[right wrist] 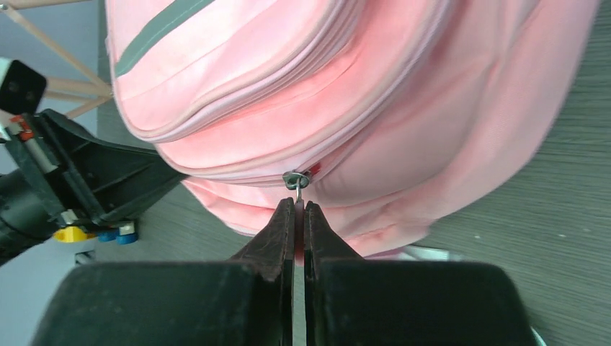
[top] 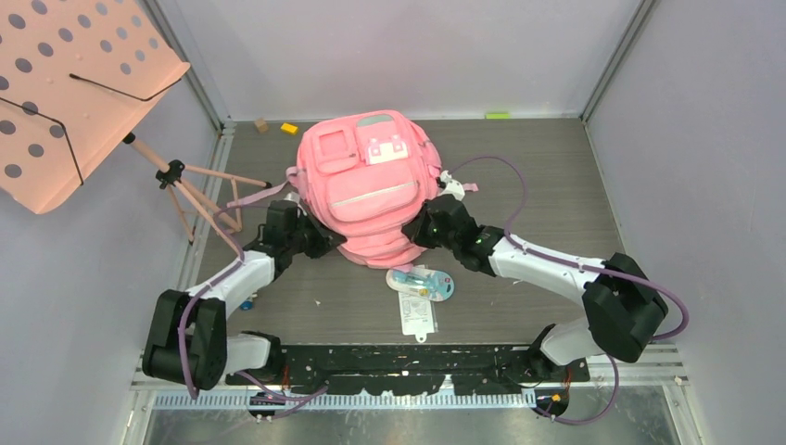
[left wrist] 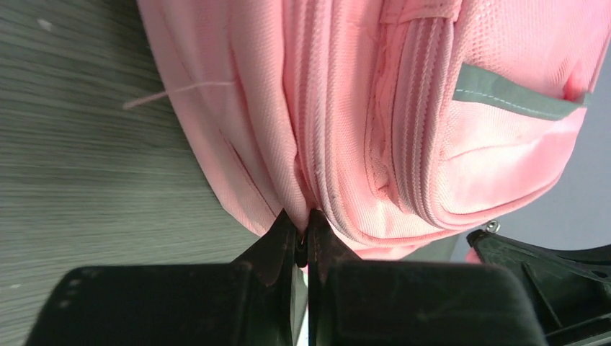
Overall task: Pack the student bag
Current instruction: Zip the student bag at the center of the board.
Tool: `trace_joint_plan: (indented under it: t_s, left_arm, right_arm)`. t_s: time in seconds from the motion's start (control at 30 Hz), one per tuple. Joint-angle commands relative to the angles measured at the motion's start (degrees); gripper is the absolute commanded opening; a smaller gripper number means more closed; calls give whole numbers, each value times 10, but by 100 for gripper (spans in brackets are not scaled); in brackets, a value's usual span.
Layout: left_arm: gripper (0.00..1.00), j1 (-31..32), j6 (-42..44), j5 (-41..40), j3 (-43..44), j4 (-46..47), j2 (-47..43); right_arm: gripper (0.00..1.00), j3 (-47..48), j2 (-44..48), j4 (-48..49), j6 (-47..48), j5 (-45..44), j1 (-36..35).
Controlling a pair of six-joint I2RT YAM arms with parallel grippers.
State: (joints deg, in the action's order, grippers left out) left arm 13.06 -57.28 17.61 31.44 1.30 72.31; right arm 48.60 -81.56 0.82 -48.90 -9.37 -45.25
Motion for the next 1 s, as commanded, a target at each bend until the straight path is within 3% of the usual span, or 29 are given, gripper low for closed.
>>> trace_joint_plan:
  t_s: [0.0,0.3,0.5,0.67,0.73,0.83,0.9,0.97]
  left_arm:
    - [0,-57,80,-77,40,-69,-11]
    - [0,-151,123,-56,93,-107,2]
    - [0,-164,192,-108,141,-149,26]
    - [1,-164,222,-71,149,-149,12]
    - [14,-163,232,-53,147,-153,-1]
    - [44,-162,245,-36,137,-182,-23]
    - [56,-161,235,-28,121,-194,-42]
    - [60,-153,203,-11,89,-184,-63]
  right_arm:
    - [0,7,32,-72,68,-58,12]
    - [0,25,3,-90,186,-154,35]
    - [0,28,-23,-33,232,-77,92]
    - [0,40,-32,-3,268,9,103]
    - [0,40,-33,13,269,44,103]
    - [0,29,-32,37,257,77,103]
    - [0,22,-29,47,248,81,103]
    - [0,16,-26,52,241,81,103]
